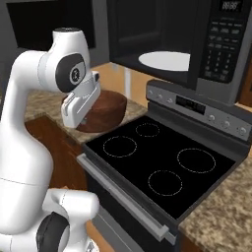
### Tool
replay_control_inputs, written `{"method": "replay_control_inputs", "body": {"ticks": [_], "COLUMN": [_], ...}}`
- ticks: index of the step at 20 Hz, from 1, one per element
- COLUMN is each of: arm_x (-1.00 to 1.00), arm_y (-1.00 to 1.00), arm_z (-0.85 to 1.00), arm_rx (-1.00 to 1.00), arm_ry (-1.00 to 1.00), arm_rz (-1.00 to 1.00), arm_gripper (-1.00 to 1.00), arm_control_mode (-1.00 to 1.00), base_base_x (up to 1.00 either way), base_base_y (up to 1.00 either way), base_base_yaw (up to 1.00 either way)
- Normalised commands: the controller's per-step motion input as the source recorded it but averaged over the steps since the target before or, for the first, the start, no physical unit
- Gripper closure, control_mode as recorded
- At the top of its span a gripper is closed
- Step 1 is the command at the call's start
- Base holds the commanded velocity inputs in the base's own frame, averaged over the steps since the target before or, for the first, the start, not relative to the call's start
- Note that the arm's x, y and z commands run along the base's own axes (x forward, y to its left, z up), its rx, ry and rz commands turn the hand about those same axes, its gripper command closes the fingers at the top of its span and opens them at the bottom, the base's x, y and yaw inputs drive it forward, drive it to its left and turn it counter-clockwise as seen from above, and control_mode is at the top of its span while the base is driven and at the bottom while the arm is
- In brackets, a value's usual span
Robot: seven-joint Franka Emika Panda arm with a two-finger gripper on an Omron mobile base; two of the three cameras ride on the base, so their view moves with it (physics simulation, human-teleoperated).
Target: Pick the bell pepper from the sink and place it in the bowl. Then pick the bowl and place it in the microwave. Then close the microwave door and press the start button.
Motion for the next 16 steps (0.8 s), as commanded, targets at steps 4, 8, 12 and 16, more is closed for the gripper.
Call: {"method": "replay_control_inputs", "body": {"ticks": [4, 8, 12, 16], "arm_x": [0.0, 0.0, 0.0, 0.0], "arm_y": [0.0, 0.0, 0.0, 0.0], "arm_z": [0.0, 0.0, 0.0, 0.0], "arm_rx": [0.0, 0.0, 0.0, 0.0], "arm_ry": [0.0, 0.0, 0.0, 0.0], "arm_rz": [0.0, 0.0, 0.0, 0.0], "arm_gripper": [1.0, 1.0, 1.0, 1.0], "arm_control_mode": [1.0, 1.0, 1.0, 1.0], "base_base_x": [0.49, 0.85, 0.39, 0.24], "base_base_y": [-0.34, -0.14, 0.0, 0.01], "base_base_yaw": [0.2, 0.05, 0.0, -0.17]}}
